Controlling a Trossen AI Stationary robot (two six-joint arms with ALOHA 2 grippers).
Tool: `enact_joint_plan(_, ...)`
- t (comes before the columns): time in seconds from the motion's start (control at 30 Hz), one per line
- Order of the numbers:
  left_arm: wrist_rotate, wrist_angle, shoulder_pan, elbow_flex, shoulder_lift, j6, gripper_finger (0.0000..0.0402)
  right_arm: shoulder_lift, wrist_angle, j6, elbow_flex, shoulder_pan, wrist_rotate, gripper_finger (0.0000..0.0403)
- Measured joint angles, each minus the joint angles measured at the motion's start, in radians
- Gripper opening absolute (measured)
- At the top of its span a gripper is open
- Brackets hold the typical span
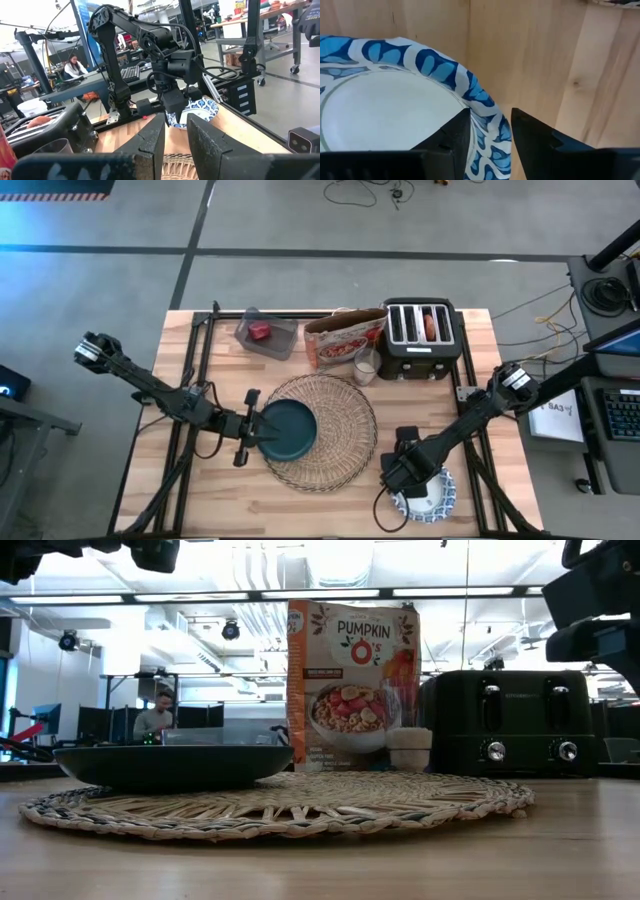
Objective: Arrange a breakfast setting
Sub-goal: Put the white patterned bowl on the brown table mat
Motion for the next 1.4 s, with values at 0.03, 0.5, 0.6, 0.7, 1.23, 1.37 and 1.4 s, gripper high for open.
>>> enact_joint_plan(0.03, 0.0, -0.002, 0.0, 0.0, 0.0, 0.0, 0.0066, 0.0, 0.008, 0.0, -0.002, 0.0, -0.003, 0.0129)
enact_joint_plan(0.5, 0.008, -0.013, 0.0, 0.0, 0.0, 0.0, 0.0066, 0.0, 0.068, -0.002, -0.022, 0.0, -0.033, 0.0073)
enact_joint_plan(0.6, 0.008, -0.013, 0.0, 0.0, 0.0, -0.001, 0.0066, 0.0, 0.07, -0.002, -0.022, 0.0, -0.033, 0.0057)
enact_joint_plan(0.7, 0.008, -0.012, 0.0, 0.0, 0.0, -0.001, 0.0066, 0.0, 0.072, -0.002, -0.022, 0.0, -0.036, 0.0044)
enact_joint_plan(1.23, 0.008, -0.012, 0.0, 0.0, 0.0, -0.001, 0.0066, -0.065, 0.072, 0.076, -0.023, -0.022, -0.087, 0.0027)
enact_joint_plan(1.37, 0.009, -0.012, 0.0, 0.0, 0.0, 0.0, 0.0066, -0.129, 0.087, 0.141, -0.023, -0.066, -0.074, 0.0027)
enact_joint_plan(1.4, 0.009, -0.012, 0.0, 0.0, 0.0, 0.0, 0.0066, -0.146, 0.094, 0.161, -0.023, -0.083, -0.065, 0.0027)
